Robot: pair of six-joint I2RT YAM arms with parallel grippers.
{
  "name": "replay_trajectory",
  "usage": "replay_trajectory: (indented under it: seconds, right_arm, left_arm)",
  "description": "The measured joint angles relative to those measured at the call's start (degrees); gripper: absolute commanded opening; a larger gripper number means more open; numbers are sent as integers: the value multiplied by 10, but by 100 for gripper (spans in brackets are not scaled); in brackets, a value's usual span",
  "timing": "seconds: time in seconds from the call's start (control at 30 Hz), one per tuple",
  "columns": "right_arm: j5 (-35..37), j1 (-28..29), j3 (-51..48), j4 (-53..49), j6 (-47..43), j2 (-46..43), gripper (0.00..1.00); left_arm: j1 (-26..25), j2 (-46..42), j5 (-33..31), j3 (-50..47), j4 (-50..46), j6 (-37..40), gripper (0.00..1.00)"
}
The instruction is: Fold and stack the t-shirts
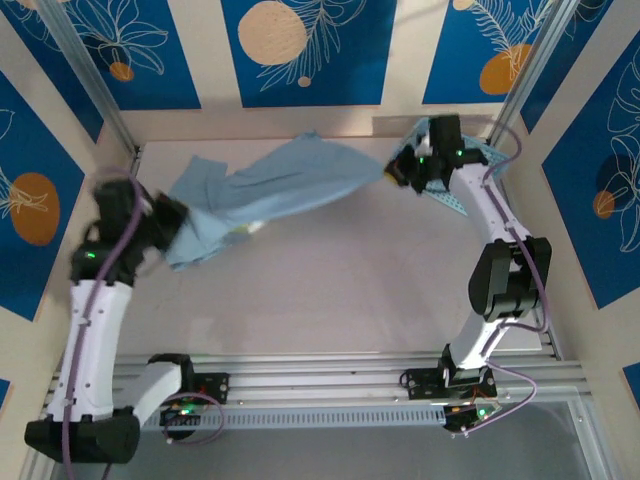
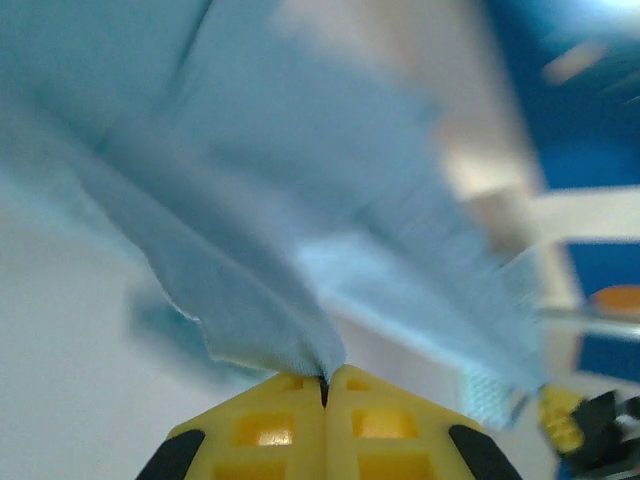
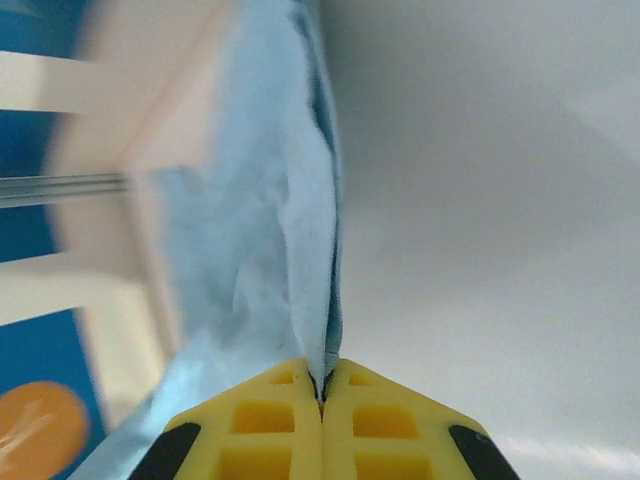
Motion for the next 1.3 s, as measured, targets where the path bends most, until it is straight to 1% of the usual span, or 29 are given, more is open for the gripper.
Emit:
replay_trajectory:
  seconds: [0.03, 0.1, 0.17, 0.23, 0.33, 0.4, 0.57, 0.73, 0.8, 0.93, 1.1, 1.2, 1.3]
  right_arm:
    - [24, -2, -49, -4, 2, -18, 0]
    - [60, -10, -117, -19, 6, -53, 0]
    - [92, -21, -158, -37, 8, -87, 0]
    - [119, -29, -178, -52, 7, -114, 0]
    - [153, -39, -199, -63, 6, -142, 0]
    - [167, -46, -221, -70, 4, -160, 0]
    - [189, -57, -265, -97, 2, -182, 0]
    - [226, -61, -294, -119, 7, -190, 0]
    - [230, -68, -304, -121, 9, -191, 0]
    - [232, -88, -310, -122, 9, -176, 0]
    - [233, -88, -311, -121, 11, -155, 0]
    - [230, -82, -314, -118, 16, -149, 0]
    - [224, -74, -313, -111, 17, -121, 0]
  left_arm:
    - [-33, -18, 4, -69, -9, -26, 0]
    - [-88, -43, 10, -157, -18, -65, 0]
    - [-136, -62, 13, -210, -20, -102, 0]
    - [-174, -68, 12, -229, -19, -134, 0]
    - [-205, -63, 8, -227, -5, -160, 0]
    - [-217, -49, 4, -221, -3, -169, 0]
    - [-231, -14, -9, -213, -5, -186, 0]
    - [-234, -15, -28, -214, -27, -206, 0]
    - [-234, -19, -33, -220, -26, -211, 0]
    - [-234, -14, -33, -237, -26, -220, 0]
    - [-235, 5, -49, -243, -23, -231, 0]
    - [-222, 43, -61, -250, -4, -239, 0]
    - [-197, 111, -72, -251, 18, -246, 0]
